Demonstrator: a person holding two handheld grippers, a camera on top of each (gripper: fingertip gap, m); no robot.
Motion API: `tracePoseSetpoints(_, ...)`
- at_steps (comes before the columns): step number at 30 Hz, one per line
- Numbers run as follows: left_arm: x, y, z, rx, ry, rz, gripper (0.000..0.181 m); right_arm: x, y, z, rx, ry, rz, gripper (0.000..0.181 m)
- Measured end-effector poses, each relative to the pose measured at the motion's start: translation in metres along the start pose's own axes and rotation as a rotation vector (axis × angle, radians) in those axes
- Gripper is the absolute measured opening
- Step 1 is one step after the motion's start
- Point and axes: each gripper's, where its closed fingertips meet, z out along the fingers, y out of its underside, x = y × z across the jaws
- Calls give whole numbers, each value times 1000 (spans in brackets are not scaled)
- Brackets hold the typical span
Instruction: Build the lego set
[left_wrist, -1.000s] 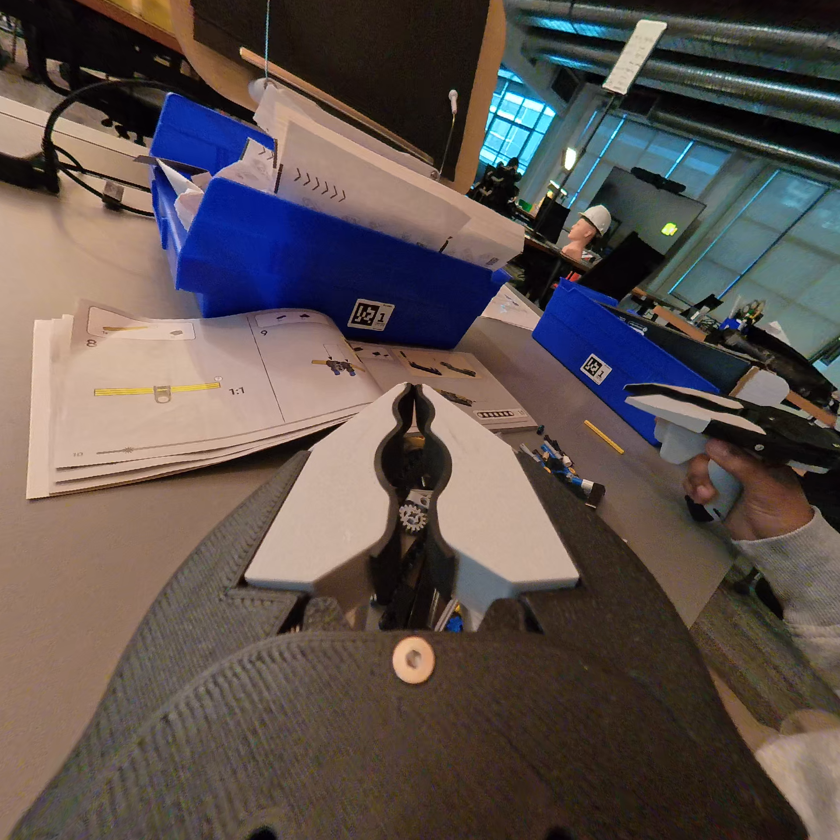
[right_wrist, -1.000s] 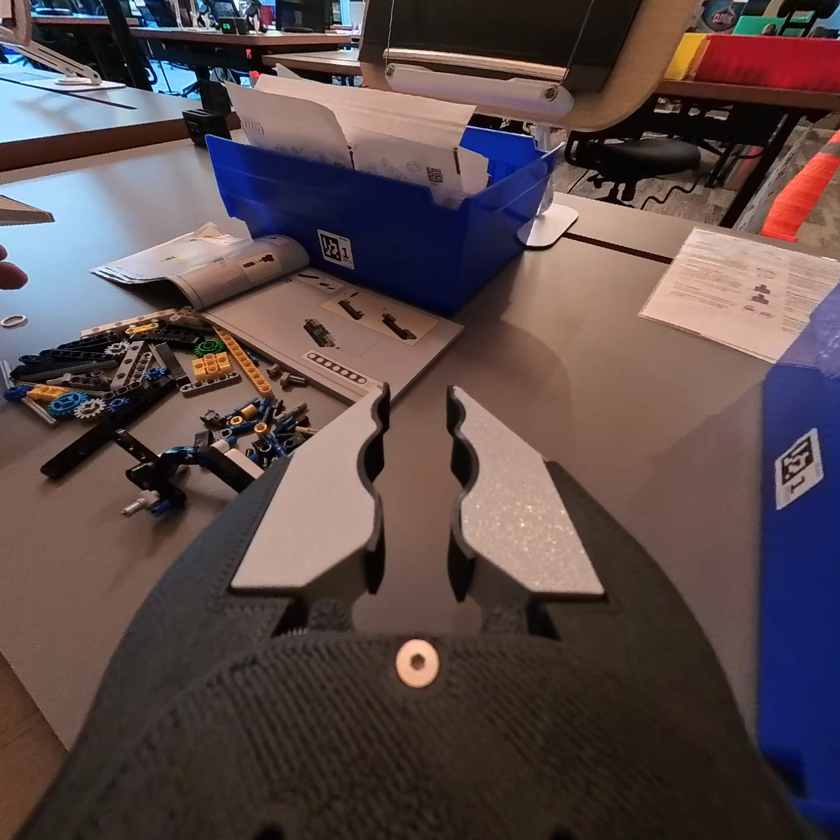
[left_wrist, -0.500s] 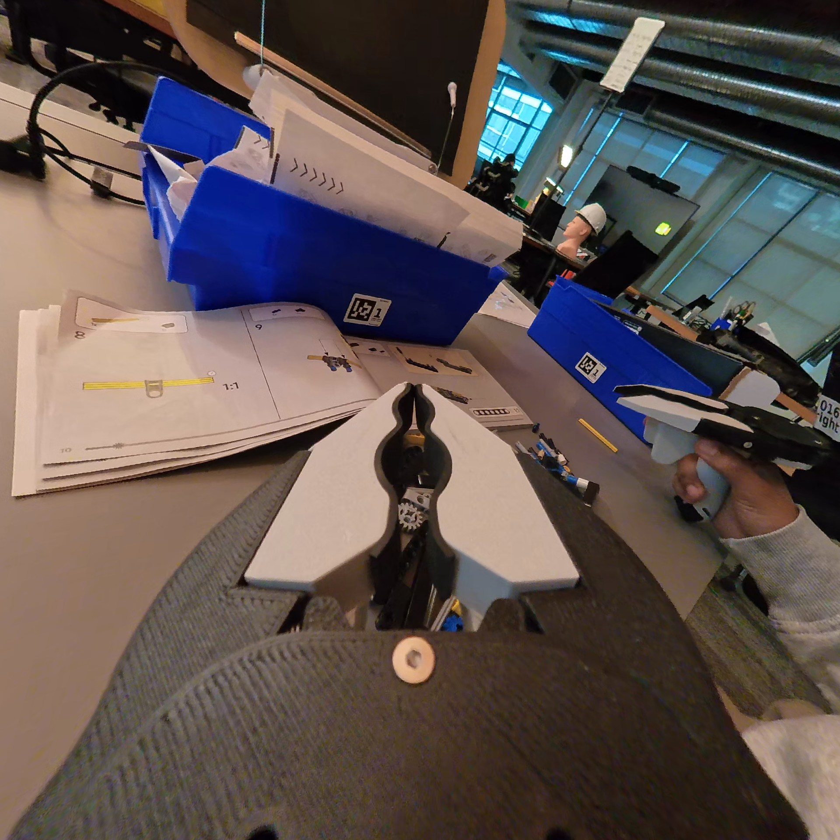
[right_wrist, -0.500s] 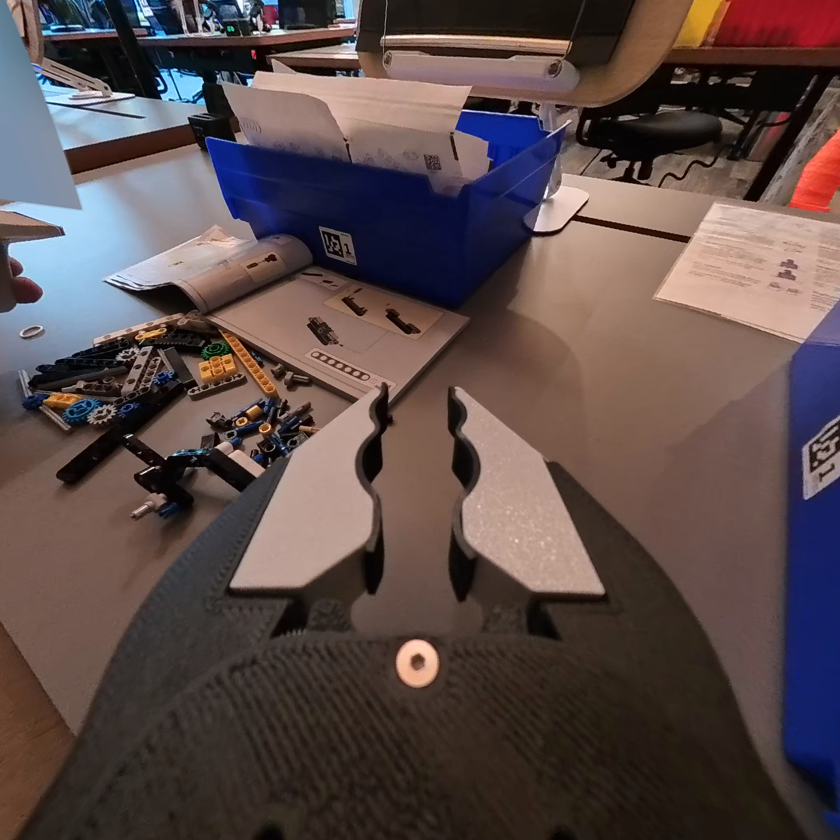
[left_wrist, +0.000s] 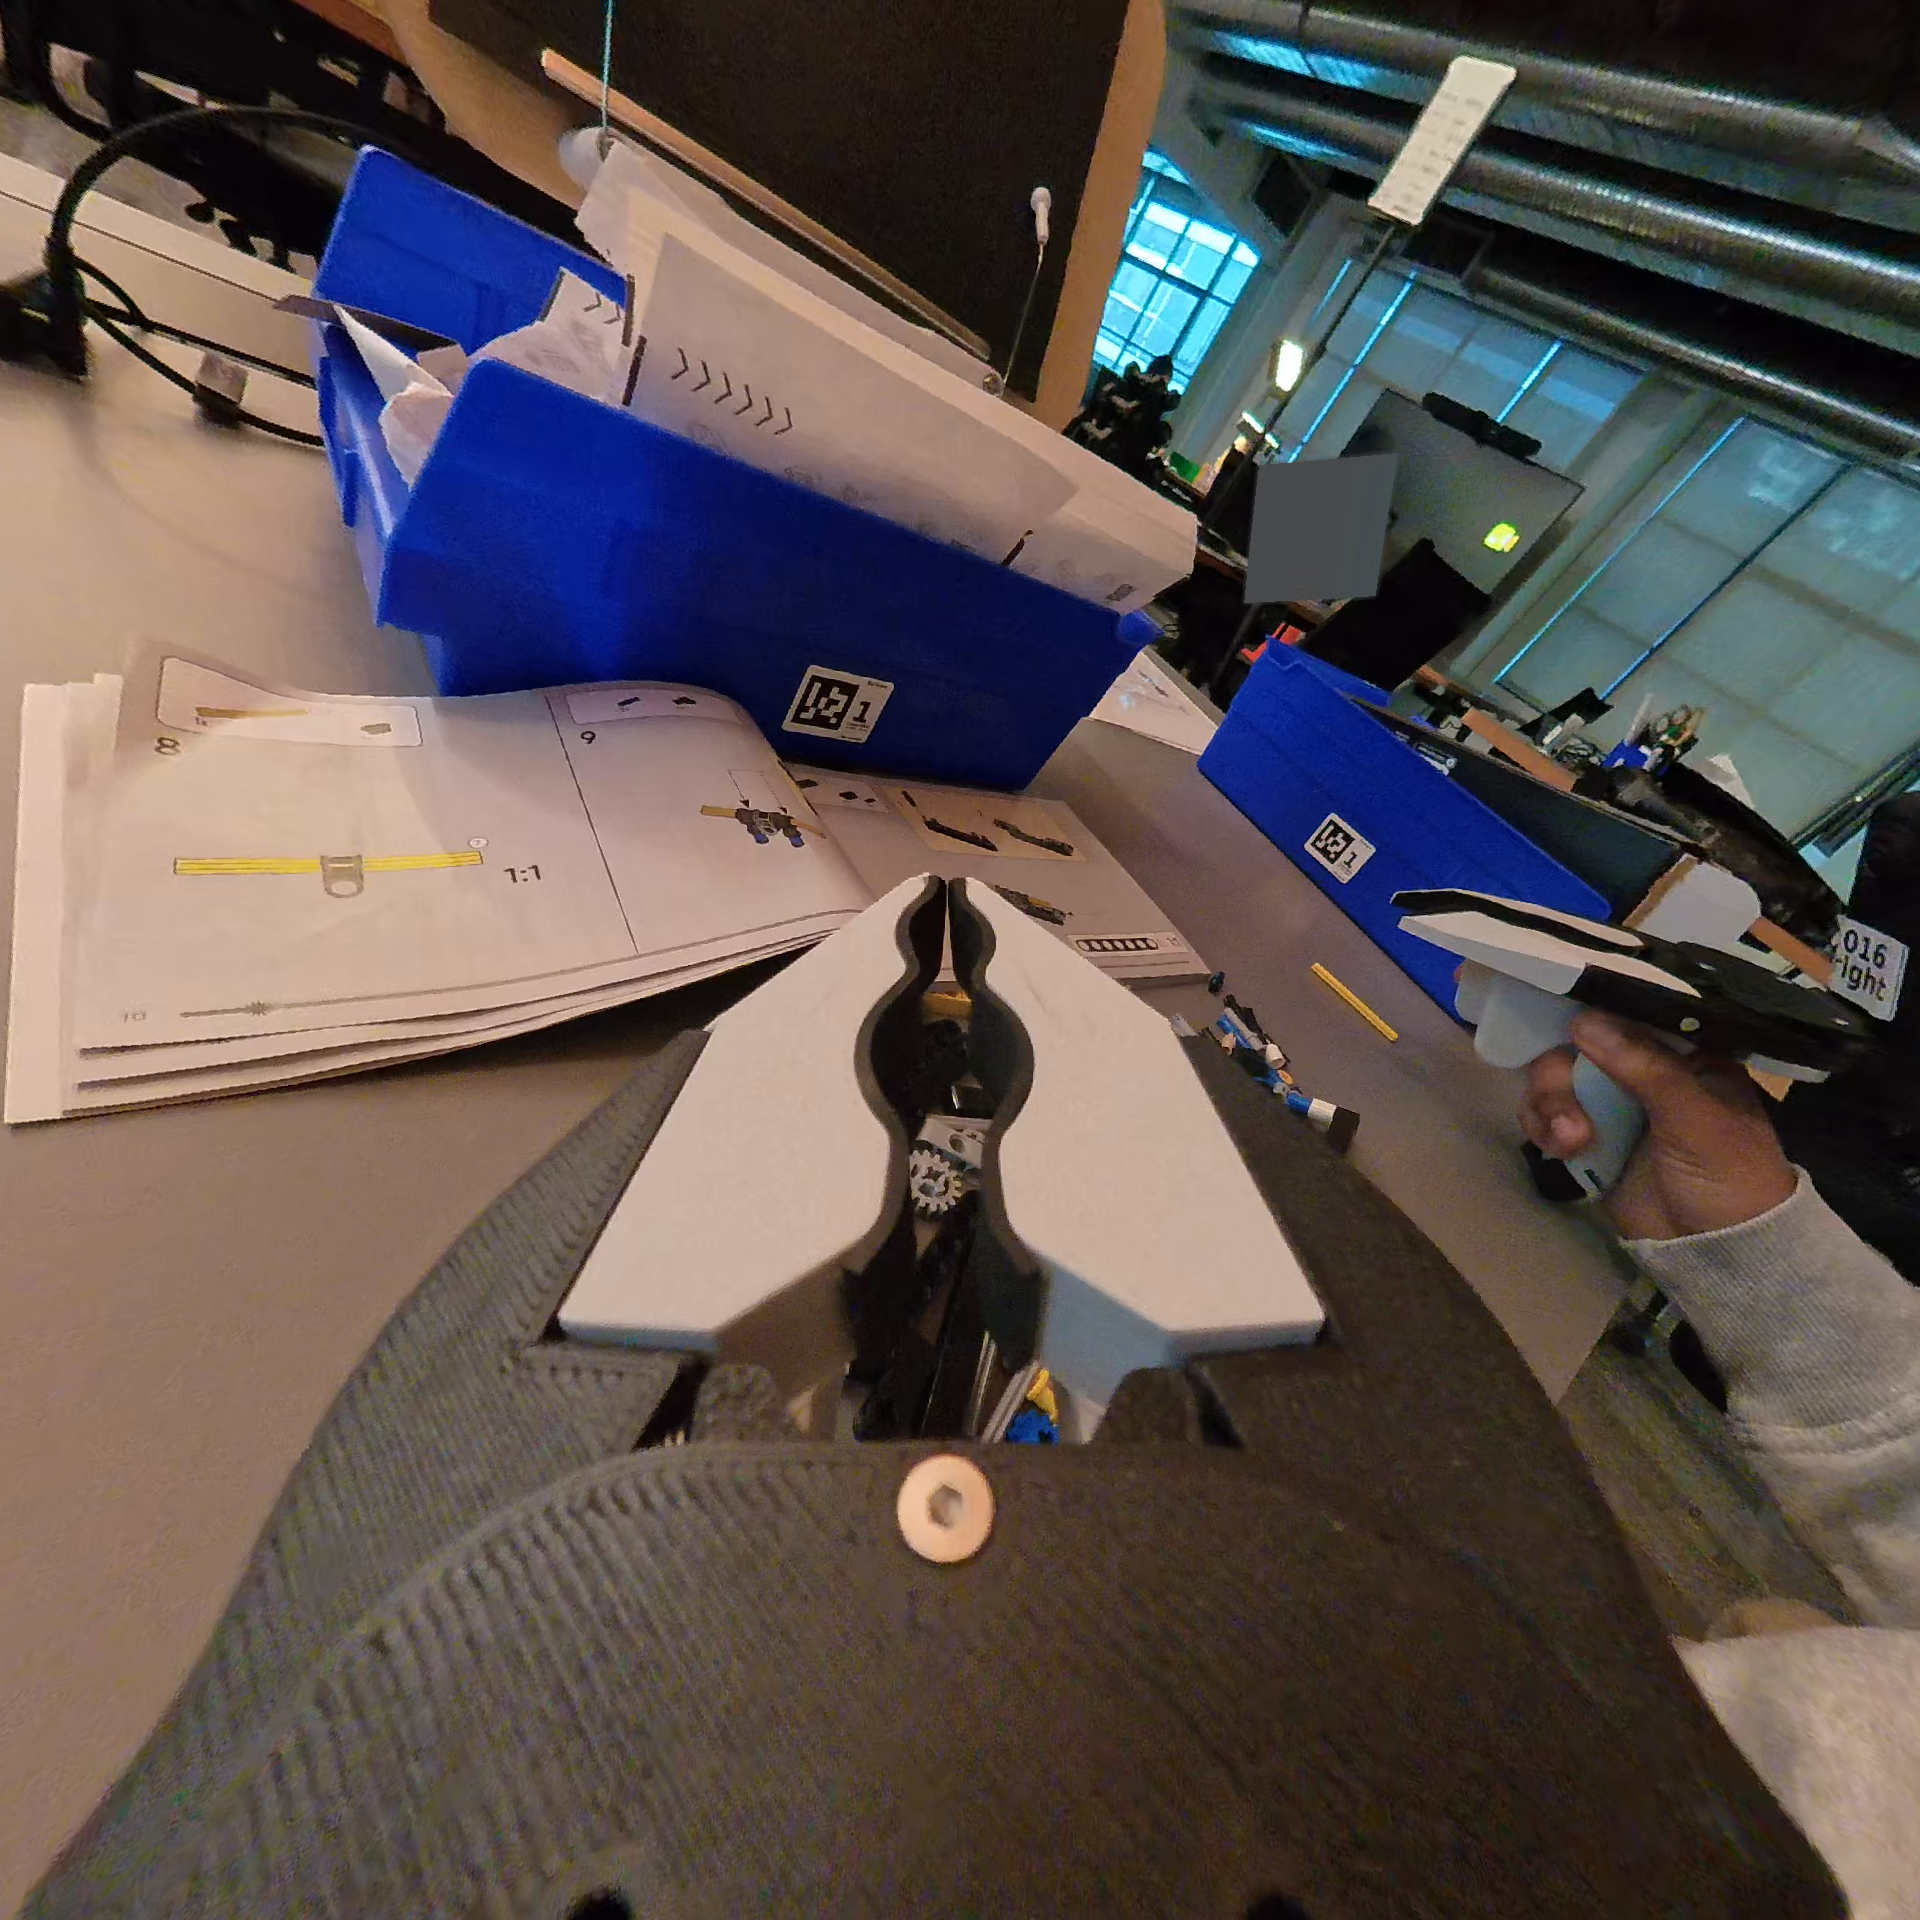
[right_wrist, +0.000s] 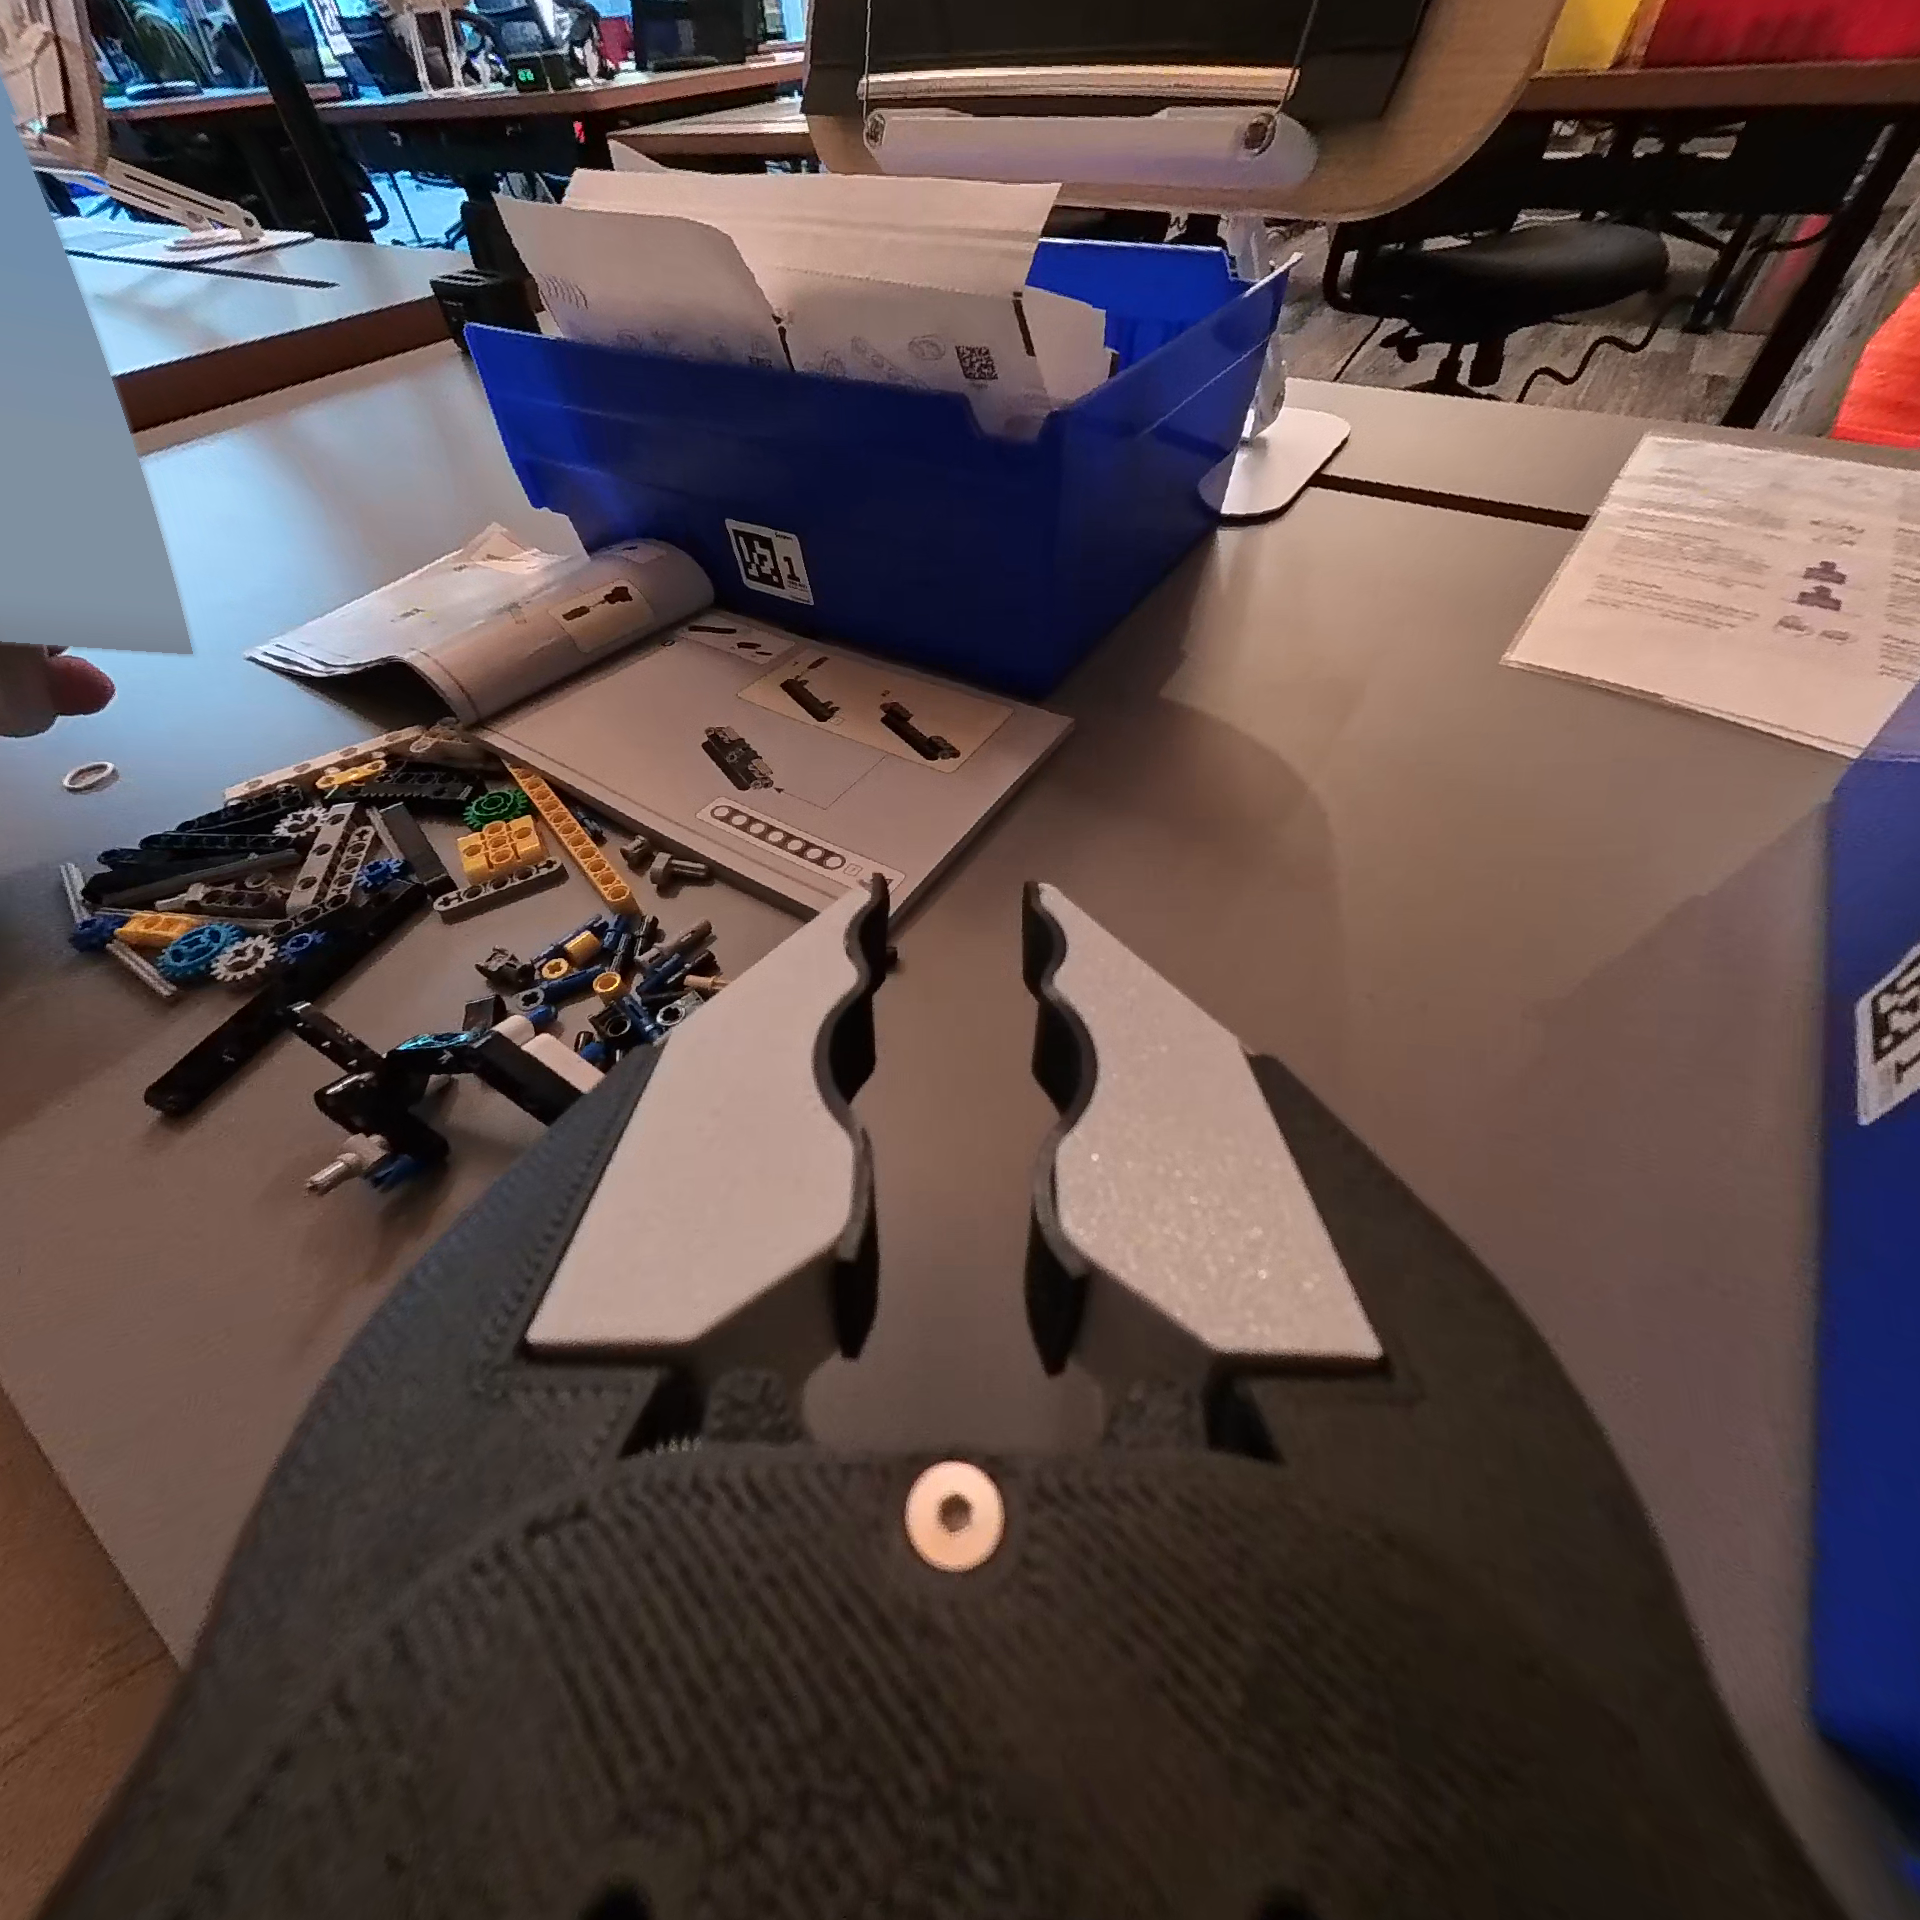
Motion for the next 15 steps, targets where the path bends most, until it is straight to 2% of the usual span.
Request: tracePoseSetpoints(15,-4,0,-1,3,12,-66,0,9,6,5,-46,21,58,21)
